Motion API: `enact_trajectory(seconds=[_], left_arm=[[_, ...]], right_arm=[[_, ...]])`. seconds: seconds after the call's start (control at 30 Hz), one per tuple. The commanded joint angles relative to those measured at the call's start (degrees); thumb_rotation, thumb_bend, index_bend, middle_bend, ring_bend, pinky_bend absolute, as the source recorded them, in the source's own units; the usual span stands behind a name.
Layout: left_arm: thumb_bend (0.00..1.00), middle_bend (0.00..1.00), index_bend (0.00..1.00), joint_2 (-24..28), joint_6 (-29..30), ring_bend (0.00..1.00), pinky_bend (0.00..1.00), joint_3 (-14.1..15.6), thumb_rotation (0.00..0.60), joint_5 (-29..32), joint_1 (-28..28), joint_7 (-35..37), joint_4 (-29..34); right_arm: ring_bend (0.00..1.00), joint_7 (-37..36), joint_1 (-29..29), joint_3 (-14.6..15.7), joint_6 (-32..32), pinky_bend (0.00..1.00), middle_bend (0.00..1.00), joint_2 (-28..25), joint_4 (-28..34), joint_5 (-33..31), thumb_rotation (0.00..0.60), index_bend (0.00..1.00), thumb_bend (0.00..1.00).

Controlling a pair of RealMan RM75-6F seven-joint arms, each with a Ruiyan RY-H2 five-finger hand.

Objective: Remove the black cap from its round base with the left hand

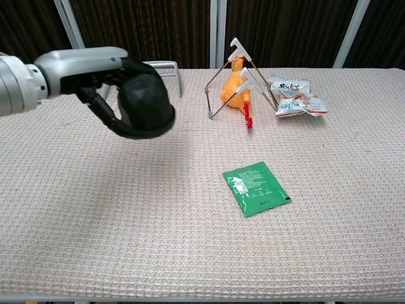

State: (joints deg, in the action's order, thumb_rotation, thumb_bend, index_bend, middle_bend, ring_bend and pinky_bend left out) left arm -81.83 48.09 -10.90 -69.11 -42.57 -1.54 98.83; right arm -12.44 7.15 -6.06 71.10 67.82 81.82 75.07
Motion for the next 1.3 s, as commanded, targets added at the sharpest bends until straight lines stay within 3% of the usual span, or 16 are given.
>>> enact_trajectory(seconds=[0.03, 0.17, 0.3, 0.47, 0.57, 0.67, 0.83, 0.93, 1.07, 1.3], left_arm=[[0.31, 0.52, 0.47, -2.0, 3.0, 0.32, 0.37, 0.1, 0.600, -0.9, -0.4, -3.1, -0.7], [0.31, 0.52, 0.47, -2.4, 6.6, 0.32, 0.36, -0.9, 0.600, 6.3, 0.2, -11.1, -6.5], [0.31, 0.52, 0.47, 0.7, 3.6, 0.32, 0.36, -3.6, 0.600, 17.0, 0.0, -11.8, -14.3], [0.31, 0.52, 0.47, 3.3, 2.3, 0.32, 0.36, -4.4, 0.600, 20.2, -0.2, -11.8, -19.9], [0.31, 0.52, 0.47, 3.0, 1.1, 0.32, 0.36, -3.7, 0.600, 20.0, -0.4, -11.6, -19.2], [0.31, 0.52, 0.47, 2.2, -0.4, 0.32, 0.36, -2.2, 0.600, 17.0, -0.3, -9.9, -14.3], [0.31, 0.52, 0.47, 0.1, -1.2, 0.32, 0.36, 0.4, 0.600, 3.3, -0.1, -4.2, 0.4], [0.31, 0.52, 0.47, -2.0, 1.0, 0.32, 0.37, 1.4, 0.600, -4.2, -0.2, -3.1, 3.4], [0.31, 0.52, 0.47, -3.8, 3.9, 0.32, 0.37, 0.0, 0.600, -4.2, -0.3, -3.4, -2.0], [0.31, 0.52, 0.48, -3.3, 6.5, 0.32, 0.36, -4.9, 0.600, 6.2, 0.7, -4.0, -17.8]], right_arm=[[0.00, 0.0, -0.1, 0.0, 0.1, 0.00, 0.01, 0.0, 0.0, -0.1, 0.600, 0.00, 0.20], [0.00, -0.2, -0.2, -0.1, -0.2, 0.00, 0.01, 0.2, -0.6, -0.6, 0.600, 0.00, 0.20], [0.00, -0.5, 0.0, 0.1, -0.8, 0.00, 0.01, 0.6, -1.2, -0.7, 0.600, 0.00, 0.20], [0.00, -0.4, -0.1, 0.0, -0.5, 0.00, 0.01, 0.7, -1.2, -0.7, 0.600, 0.00, 0.20], [0.00, -0.3, -0.1, 0.0, -0.6, 0.00, 0.01, 0.7, -1.2, -0.7, 0.600, 0.00, 0.20], [0.00, -0.1, -0.1, 0.1, -0.6, 0.00, 0.01, 0.8, -1.1, -0.6, 0.600, 0.00, 0.20], [0.00, 0.0, -0.2, 0.0, -0.3, 0.00, 0.01, 0.7, -1.0, -0.7, 0.600, 0.00, 0.20], [0.00, -0.2, -0.4, 0.1, -0.2, 0.00, 0.01, 0.7, -1.0, -0.7, 0.600, 0.00, 0.20], [0.00, -1.0, -0.6, 0.2, -0.5, 0.00, 0.01, 0.8, -1.8, -0.8, 0.600, 0.00, 0.20], [0.00, -2.4, -0.5, 0.4, -1.2, 0.00, 0.01, 1.3, -3.2, -0.5, 0.600, 0.00, 0.20]])
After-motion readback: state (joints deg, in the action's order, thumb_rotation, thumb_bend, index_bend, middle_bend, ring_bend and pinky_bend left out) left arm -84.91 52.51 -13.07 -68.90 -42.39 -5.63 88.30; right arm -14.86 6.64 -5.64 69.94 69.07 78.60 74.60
